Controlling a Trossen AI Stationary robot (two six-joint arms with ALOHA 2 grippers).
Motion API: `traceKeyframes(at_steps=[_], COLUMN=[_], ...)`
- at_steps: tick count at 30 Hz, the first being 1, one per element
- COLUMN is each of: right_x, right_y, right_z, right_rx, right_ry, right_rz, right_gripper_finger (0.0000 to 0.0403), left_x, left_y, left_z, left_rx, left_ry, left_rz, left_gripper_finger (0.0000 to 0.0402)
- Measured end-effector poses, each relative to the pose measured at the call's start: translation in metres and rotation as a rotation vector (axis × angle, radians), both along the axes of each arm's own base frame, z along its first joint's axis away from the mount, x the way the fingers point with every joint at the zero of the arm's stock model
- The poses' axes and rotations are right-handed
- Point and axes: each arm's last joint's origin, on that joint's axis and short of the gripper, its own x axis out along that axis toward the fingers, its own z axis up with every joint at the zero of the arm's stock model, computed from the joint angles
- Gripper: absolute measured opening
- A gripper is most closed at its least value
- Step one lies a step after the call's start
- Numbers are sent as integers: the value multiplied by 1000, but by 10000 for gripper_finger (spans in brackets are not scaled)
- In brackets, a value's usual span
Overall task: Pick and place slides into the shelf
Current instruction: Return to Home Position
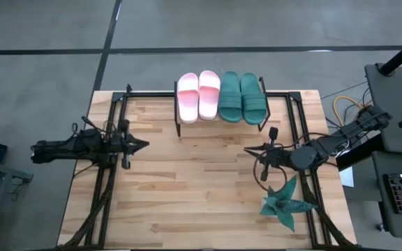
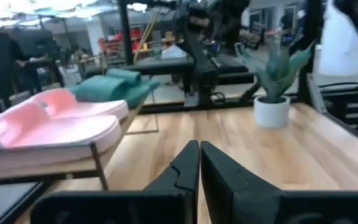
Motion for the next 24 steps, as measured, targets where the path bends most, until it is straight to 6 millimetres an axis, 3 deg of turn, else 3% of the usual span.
traceKeyframes(at_steps=[4, 8, 14, 19, 24], right_x=[-13, -33, -52, -51, -48], right_y=[-7, -18, -30, -55, -76], right_z=[-17, -45, -77, -91, -89], right_rx=[75, 112, 147, 163, 167], right_ry=[-38, -36, -178, -223, -225], right_rz=[30, 29, 240, 243, 155], right_gripper_finger=[10, 9, 8, 8, 8], left_x=[5, 7, 3, 4, 5], left_y=[-1, -1, -1, -1, -1], left_z=[-3, -7, -7, -7, -9], left_rx=[3, 4, 25, 32, 32], left_ry=[25, 23, -11, -35, -18], left_rz=[-14, -39, -42, -40, -39], left_gripper_finger=[0, 0, 0, 0, 0])
